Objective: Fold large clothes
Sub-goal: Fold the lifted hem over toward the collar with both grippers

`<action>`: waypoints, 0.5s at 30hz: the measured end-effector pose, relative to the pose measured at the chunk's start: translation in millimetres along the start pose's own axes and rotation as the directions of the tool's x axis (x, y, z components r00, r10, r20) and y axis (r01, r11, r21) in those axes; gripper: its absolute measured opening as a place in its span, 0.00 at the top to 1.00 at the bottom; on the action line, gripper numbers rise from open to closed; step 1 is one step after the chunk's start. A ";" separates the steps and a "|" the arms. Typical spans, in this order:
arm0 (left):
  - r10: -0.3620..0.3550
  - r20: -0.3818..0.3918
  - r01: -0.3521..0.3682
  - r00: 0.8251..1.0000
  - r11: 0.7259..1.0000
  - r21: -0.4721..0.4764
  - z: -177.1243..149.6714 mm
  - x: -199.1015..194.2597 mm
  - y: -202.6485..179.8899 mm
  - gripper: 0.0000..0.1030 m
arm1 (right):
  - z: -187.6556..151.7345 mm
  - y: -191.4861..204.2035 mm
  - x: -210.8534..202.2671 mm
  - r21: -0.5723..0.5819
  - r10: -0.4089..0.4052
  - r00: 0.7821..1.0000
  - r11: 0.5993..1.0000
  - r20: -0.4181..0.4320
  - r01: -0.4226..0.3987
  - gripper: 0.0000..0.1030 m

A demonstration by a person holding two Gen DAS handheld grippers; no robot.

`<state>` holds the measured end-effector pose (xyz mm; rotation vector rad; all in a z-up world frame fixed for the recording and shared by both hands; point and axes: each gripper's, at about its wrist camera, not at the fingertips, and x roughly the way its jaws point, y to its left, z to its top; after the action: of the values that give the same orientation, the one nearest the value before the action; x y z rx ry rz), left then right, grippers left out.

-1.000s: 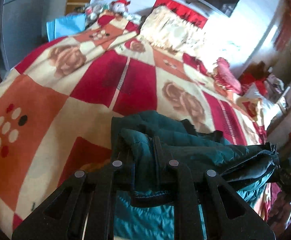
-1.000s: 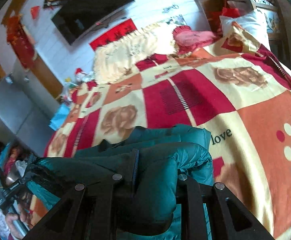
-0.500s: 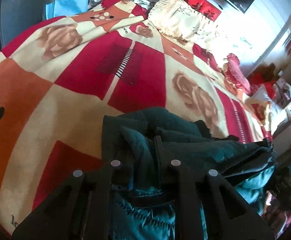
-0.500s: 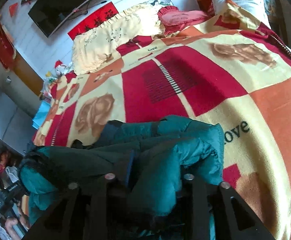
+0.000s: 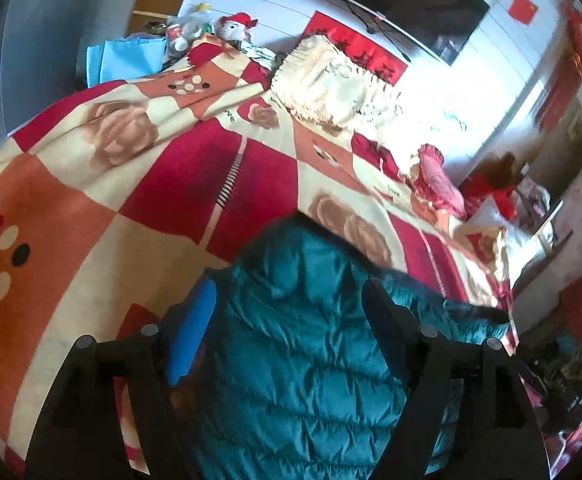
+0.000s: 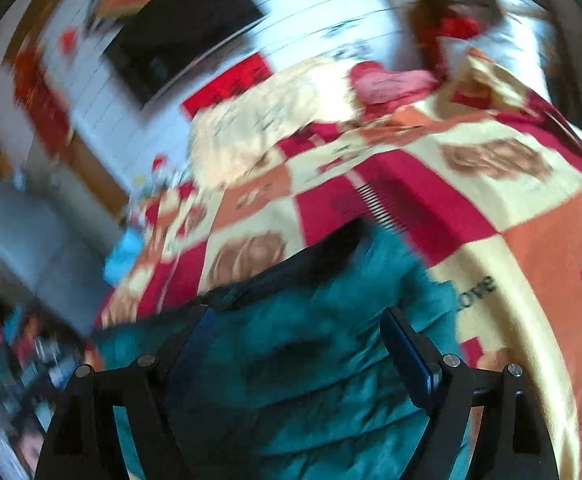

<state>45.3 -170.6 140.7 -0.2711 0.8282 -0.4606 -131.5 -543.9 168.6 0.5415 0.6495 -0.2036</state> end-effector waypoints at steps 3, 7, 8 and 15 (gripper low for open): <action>0.057 -0.015 -0.056 0.998 0.996 0.074 -11.6 15.0 -15.3 0.26 | -15.0 42.1 27.2 -0.129 0.021 0.997 0.991 -0.075 -0.030 0.24; 0.165 -0.042 -0.156 0.985 0.973 0.167 -26.8 47.6 -30.9 0.26 | -31.8 84.3 69.7 -0.276 -0.015 0.993 0.961 -0.115 -0.018 0.30; 0.194 -0.045 -0.183 0.980 0.966 0.182 -29.2 55.1 -31.6 0.26 | -35.5 86.6 76.7 -0.286 -0.021 0.993 0.958 -0.120 -0.014 0.30; 0.272 -0.063 -0.252 0.960 0.941 0.227 -34.3 90.7 -25.8 0.25 | -38.6 84.2 144.9 -0.300 -0.152 0.975 0.949 -0.165 0.097 0.29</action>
<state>65.1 -239.5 70.6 0.0649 0.8836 -0.3104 -9.1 -454.2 87.6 0.2370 0.8810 -0.1735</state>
